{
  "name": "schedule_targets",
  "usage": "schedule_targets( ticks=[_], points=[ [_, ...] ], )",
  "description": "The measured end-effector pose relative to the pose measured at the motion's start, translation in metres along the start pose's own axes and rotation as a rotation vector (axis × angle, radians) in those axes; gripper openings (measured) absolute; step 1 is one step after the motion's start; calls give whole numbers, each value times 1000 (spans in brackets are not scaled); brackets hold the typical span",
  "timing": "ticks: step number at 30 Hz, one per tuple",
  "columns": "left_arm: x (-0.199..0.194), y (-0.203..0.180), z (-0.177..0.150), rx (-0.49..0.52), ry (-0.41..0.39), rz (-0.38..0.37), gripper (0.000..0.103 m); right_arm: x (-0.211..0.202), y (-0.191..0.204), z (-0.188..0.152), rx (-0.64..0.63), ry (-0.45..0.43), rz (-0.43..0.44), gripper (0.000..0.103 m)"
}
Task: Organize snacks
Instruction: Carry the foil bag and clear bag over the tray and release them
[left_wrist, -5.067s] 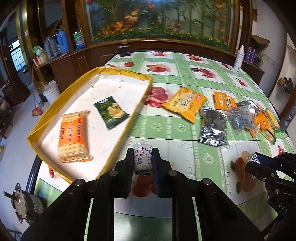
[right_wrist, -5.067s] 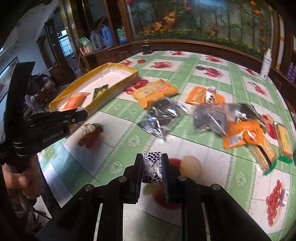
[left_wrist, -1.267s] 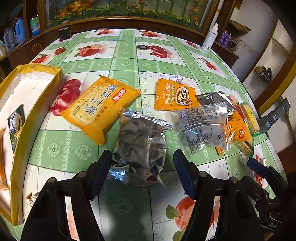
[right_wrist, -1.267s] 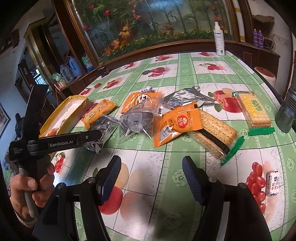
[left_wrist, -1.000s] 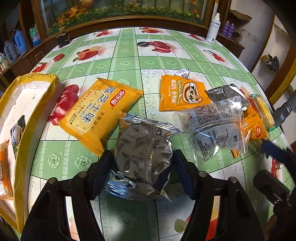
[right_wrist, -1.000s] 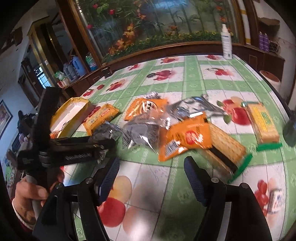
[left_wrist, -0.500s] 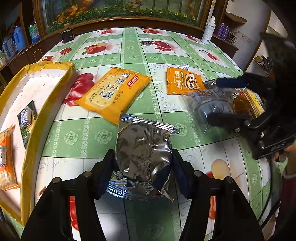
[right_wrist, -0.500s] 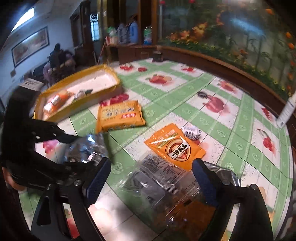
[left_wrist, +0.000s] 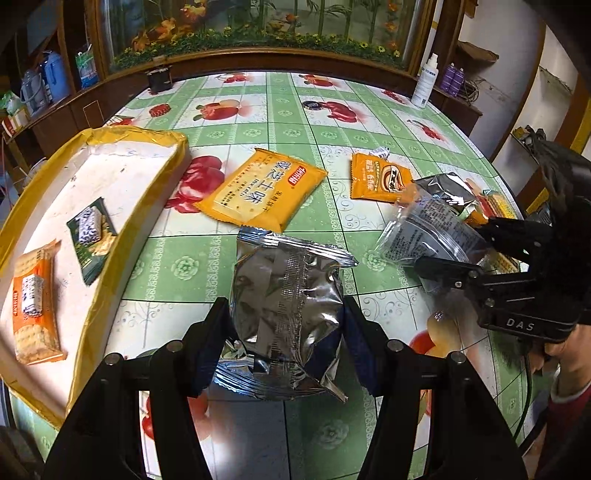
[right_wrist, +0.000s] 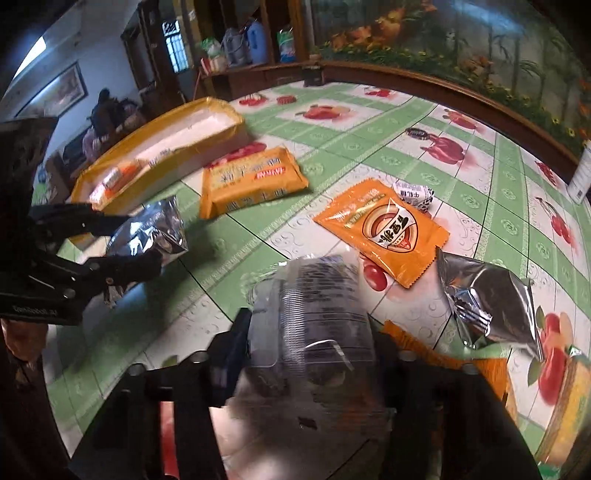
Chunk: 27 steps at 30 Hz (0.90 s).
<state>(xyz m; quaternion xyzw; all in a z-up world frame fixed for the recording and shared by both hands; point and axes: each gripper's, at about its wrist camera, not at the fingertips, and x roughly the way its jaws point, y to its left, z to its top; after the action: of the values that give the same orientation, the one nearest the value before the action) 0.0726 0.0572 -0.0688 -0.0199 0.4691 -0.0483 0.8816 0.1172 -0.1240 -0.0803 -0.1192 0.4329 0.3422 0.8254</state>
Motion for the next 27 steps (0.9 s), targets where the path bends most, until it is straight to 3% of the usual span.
schedule_targets(
  ticks=[4, 12, 27],
  points=[
    [-14, 6, -3, -23, -33, 39, 59, -15, 18, 2, 17, -46, -30, 43],
    [-45, 25, -8, -77, -107, 109, 59, -58, 49, 3, 103, -192, 25, 42],
    [-75, 69, -22, -163, -173, 188, 59, -75, 98, 30, 142, -311, 139, 42]
  ],
)
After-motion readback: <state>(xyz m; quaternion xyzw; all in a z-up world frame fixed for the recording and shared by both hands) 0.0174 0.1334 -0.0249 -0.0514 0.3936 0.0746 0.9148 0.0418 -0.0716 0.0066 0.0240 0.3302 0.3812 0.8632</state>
